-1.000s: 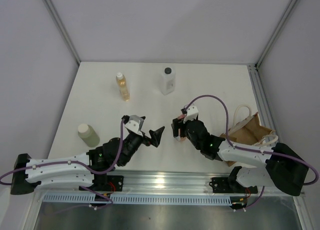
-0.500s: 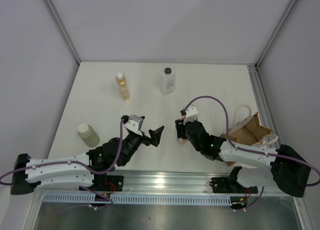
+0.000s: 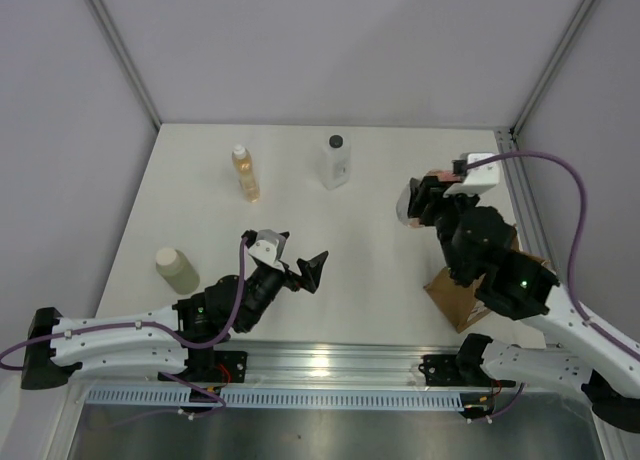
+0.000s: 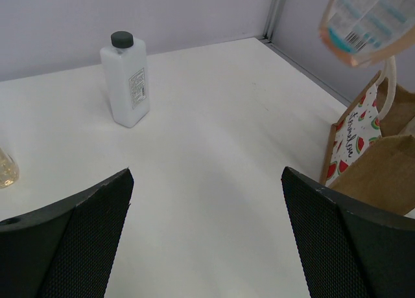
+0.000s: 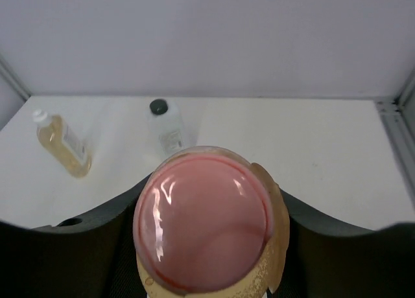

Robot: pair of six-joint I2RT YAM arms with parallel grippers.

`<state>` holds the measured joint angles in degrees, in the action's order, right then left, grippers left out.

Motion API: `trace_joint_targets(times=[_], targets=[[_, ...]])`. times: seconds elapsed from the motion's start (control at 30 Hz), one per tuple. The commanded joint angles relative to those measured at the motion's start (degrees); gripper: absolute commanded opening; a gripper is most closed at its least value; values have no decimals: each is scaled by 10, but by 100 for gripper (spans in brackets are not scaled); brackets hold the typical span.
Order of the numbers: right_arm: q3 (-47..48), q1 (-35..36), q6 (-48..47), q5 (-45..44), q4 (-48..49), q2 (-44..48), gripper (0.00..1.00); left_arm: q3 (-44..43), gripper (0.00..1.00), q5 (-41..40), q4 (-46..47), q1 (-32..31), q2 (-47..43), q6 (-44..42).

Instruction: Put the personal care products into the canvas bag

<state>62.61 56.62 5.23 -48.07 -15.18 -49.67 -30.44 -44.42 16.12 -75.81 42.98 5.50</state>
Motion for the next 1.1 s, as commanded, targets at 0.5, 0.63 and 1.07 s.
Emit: trace_joint_targets(times=[0.5, 0.63, 1.07], targets=[[63, -190, -85, -187, -46, 83, 0, -12, 99, 9, 15, 2, -7, 0], [19, -251, -28, -163, -60, 89, 0, -11, 99, 9, 15, 2, -7, 1], [-119, -476, 113, -30, -26, 68, 0, -12, 99, 22, 7, 2, -13, 14]])
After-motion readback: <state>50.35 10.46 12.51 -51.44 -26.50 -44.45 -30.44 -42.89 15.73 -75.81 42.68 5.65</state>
